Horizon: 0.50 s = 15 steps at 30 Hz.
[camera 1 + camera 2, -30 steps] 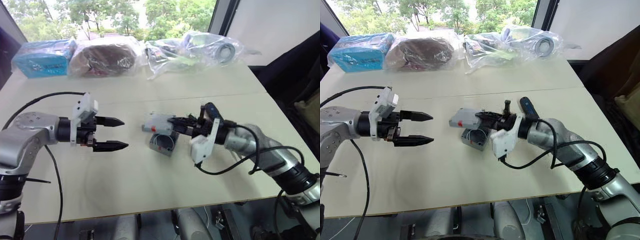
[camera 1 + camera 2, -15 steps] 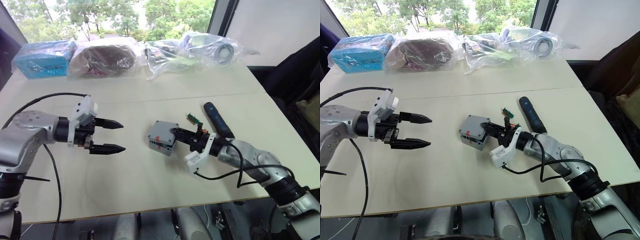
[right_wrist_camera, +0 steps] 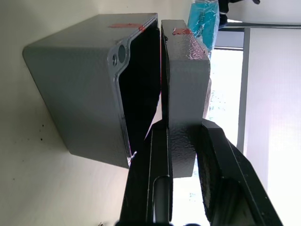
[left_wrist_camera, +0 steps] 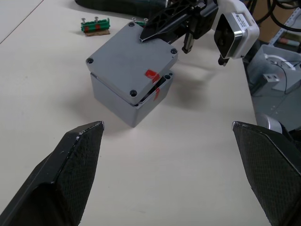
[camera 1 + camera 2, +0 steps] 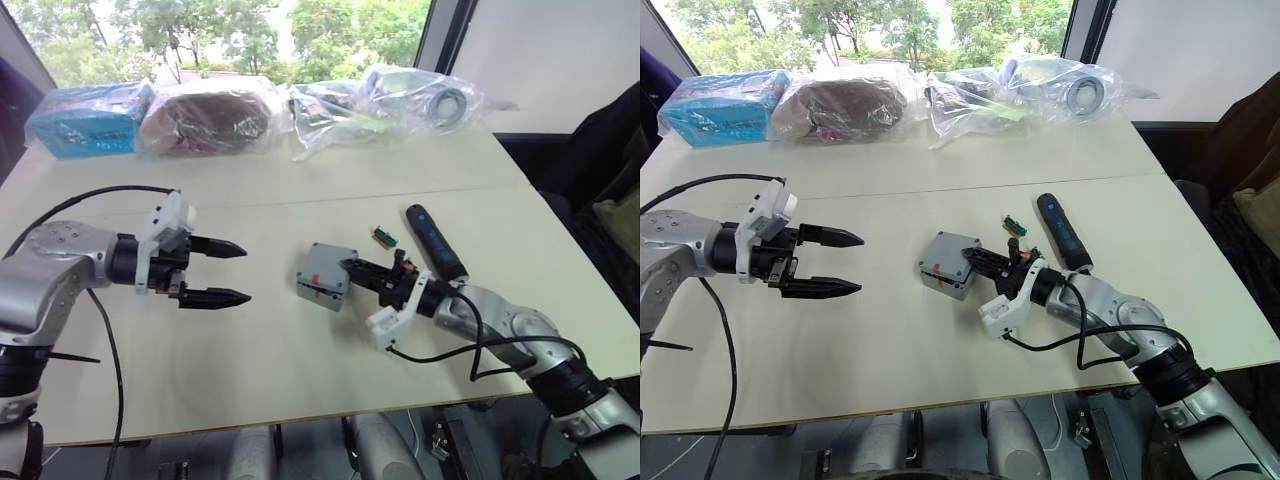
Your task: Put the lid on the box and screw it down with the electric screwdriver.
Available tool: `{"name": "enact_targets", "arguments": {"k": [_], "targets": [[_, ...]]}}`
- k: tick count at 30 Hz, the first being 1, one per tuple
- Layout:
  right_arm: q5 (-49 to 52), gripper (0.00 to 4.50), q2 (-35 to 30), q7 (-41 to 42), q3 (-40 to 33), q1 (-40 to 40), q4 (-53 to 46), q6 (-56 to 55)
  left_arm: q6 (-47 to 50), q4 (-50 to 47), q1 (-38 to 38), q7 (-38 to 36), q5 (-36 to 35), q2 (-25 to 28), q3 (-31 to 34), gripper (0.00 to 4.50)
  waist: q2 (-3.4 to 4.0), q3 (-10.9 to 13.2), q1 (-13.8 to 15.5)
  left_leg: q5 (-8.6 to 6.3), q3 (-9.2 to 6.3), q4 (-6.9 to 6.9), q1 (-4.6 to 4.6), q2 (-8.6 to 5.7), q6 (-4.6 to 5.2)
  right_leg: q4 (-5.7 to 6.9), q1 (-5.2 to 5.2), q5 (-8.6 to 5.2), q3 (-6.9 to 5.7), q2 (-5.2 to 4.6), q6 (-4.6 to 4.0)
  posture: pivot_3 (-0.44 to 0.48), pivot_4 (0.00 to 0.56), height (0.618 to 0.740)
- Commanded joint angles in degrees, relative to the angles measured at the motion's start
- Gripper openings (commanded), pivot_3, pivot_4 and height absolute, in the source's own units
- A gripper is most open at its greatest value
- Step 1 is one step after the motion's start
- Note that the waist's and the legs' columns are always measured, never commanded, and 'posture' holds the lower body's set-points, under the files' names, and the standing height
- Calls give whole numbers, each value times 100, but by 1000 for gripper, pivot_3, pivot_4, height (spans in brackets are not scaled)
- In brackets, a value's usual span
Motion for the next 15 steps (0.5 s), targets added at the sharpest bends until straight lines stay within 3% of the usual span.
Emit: {"name": "enact_targets", "arguments": {"k": [1, 15], "targets": [[-120, 234, 31, -86, -95, 22, -160, -8, -108, -16, -108, -17, 24, 39, 54, 4492, 0, 0, 0, 0, 0, 0, 0, 0, 0, 0, 0, 0, 0, 0, 0, 0, 150, 740], [-320, 234, -44, -267, -74, 232, -3, -25, -113, -64, -59, 75, 25, -4, 64, 4492, -3, -2, 4, 1, 0, 2, 1, -1, -1, 2, 2, 0, 0, 0, 0, 0, 150, 740]]}}
